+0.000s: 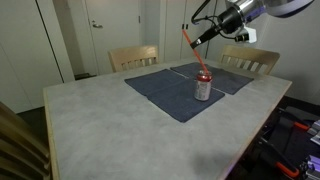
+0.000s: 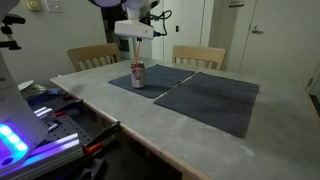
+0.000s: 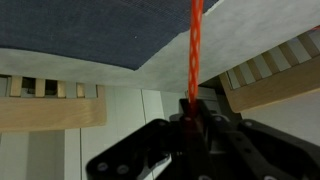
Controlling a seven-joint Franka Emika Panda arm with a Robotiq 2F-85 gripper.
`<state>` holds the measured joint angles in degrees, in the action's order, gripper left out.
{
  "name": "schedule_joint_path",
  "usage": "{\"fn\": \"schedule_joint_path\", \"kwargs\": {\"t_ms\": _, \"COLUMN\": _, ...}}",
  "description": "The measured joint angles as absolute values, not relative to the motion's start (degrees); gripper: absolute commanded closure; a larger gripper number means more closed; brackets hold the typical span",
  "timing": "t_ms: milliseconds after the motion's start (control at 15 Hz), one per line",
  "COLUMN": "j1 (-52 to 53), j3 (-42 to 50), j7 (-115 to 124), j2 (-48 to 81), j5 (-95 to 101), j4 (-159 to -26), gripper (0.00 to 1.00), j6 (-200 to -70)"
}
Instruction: Put the straw inside the can
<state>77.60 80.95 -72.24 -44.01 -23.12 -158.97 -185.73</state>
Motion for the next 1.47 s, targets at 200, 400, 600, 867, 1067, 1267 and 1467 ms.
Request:
{"fn": "schedule_joint_path", "kwargs": {"t_ms": 200, "j1": 77.62, "j3": 80.96, "j7": -72.24, "j2": -44.01, "j5": -23.1, "j4": -158.97, "gripper": 0.98, "j6": -185.73}}
{"fn": "schedule_joint_path", "kwargs": {"t_ms": 400, "j1": 77.62, "j3": 80.96, "j7": -72.24, "j2": -44.01, "j5": -23.08, "j4": -158.97, "gripper": 0.98, "j6": -185.73}}
{"fn": "schedule_joint_path", "kwargs": {"t_ms": 600, "j1": 77.62, "j3": 80.96, "j7": -72.24, "j2": -44.01, "j5": -23.06, "j4": -158.96, "gripper": 0.77, "j6": -185.73}}
{"fn": "schedule_joint_path", "kwargs": {"t_ms": 867, "j1": 77.63, "j3": 80.97, "j7": -72.24, "j2": -44.01, "j5": -23.06, "j4": -158.93, "gripper": 0.57, "j6": -185.73}}
{"fn": "schedule_joint_path", "kwargs": {"t_ms": 1067, "j1": 77.63, "j3": 80.97, "j7": -72.25, "j2": -44.01, "j5": -23.06, "j4": -158.93, "gripper": 0.58, "j6": -185.73}}
{"fn": "schedule_joint_path", "kwargs": {"t_ms": 1267, "j1": 77.63, "j3": 80.97, "j7": -72.25, "j2": -44.01, "j5": -23.06, "j4": -158.93, "gripper": 0.67, "j6": -185.73}}
{"fn": "schedule_joint_path", "kwargs": {"t_ms": 1467, "j1": 77.63, "j3": 80.97, "j7": -72.24, "j2": -44.01, "j5": -23.06, "j4": -158.93, "gripper": 0.66, "j6": -185.73}}
